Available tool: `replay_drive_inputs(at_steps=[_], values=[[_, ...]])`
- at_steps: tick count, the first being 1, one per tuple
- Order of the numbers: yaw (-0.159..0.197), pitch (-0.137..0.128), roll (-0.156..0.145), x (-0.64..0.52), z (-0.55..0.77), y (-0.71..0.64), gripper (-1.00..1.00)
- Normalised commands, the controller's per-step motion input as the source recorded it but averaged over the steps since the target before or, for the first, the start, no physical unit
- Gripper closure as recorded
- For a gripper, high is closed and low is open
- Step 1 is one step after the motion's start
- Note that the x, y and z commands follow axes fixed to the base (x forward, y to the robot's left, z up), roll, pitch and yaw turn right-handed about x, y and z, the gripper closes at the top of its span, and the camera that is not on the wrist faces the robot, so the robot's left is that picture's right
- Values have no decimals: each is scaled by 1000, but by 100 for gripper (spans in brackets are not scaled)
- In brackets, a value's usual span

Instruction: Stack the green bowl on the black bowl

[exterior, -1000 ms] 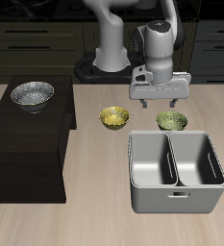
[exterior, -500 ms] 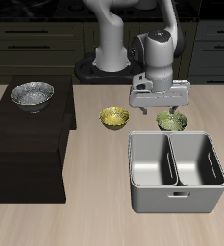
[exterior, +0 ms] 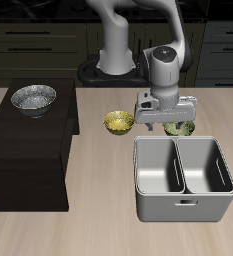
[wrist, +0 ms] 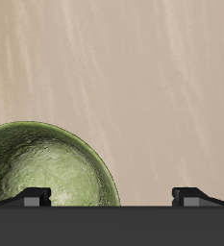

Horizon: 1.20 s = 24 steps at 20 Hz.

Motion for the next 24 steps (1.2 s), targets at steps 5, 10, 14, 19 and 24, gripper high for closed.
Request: replay_drive_inputs(at_steps=[5,10,14,19,24], values=[[14,31,6,45,-176,-35,100],[-8,30,-2,33,-38,-44,100],[-6,-12,13,6,97,-49,100],[-9,6,5,29,87,-87,100],[-29,-12,23,7,417,-116,100]])
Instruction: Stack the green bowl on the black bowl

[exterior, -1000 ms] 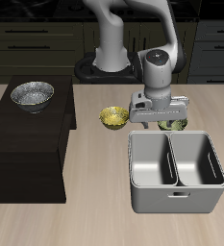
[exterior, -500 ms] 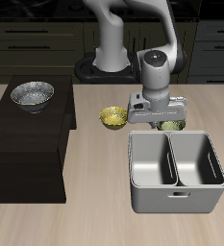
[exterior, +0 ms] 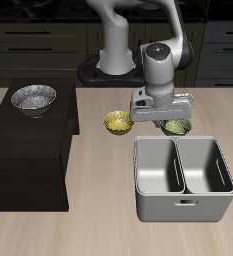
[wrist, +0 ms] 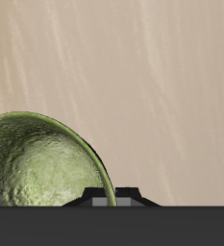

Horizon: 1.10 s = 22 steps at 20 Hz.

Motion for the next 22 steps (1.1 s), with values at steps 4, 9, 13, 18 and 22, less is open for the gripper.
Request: replay_drive_inputs(at_steps=[4,9,13,18,22], values=[[-22,-50,29,40,761,-284,100],[5,-42,8,87,669,-342,100],[11,-110,-9,1,667,-247,100],[36,1,80,54,437,-124,100],[42,-55,-18,79,533,-271,100]])
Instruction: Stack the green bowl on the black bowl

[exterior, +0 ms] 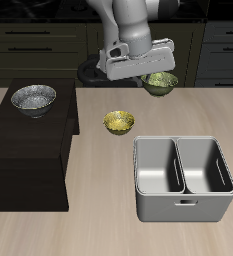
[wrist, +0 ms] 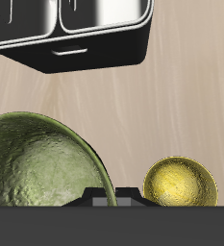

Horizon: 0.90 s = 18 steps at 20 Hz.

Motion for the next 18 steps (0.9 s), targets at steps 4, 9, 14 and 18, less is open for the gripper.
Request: replay_drive_inputs(at_steps=[4,9,14,18], values=[[47,-23,11,94,481,-339,100],[-32,-13,-11,33,461,-330,100],[-12,30,4,165,365,-419,100],[9,29,12,226,231,-379,100]])
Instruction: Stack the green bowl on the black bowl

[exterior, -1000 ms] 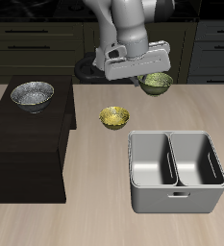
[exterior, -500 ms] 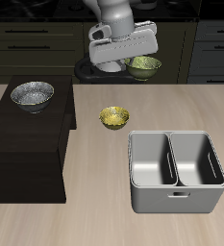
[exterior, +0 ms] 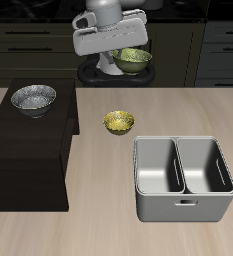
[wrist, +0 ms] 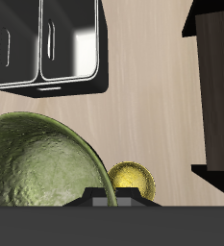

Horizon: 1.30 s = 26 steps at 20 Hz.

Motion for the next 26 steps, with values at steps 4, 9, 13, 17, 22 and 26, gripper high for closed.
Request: replay_drive_inputs(at_steps=[4,9,13,17,22,26], values=[[-51,57,5,320,179,-368,100],[-35,12,-7,315,248,-440,100],[21,-86,-42,208,259,-448,100],[-39,-5,-31,237,201,-398,100],[-26,-4,4,136,161,-258,100],[-2,-12,-39,148,149,-276,100]])
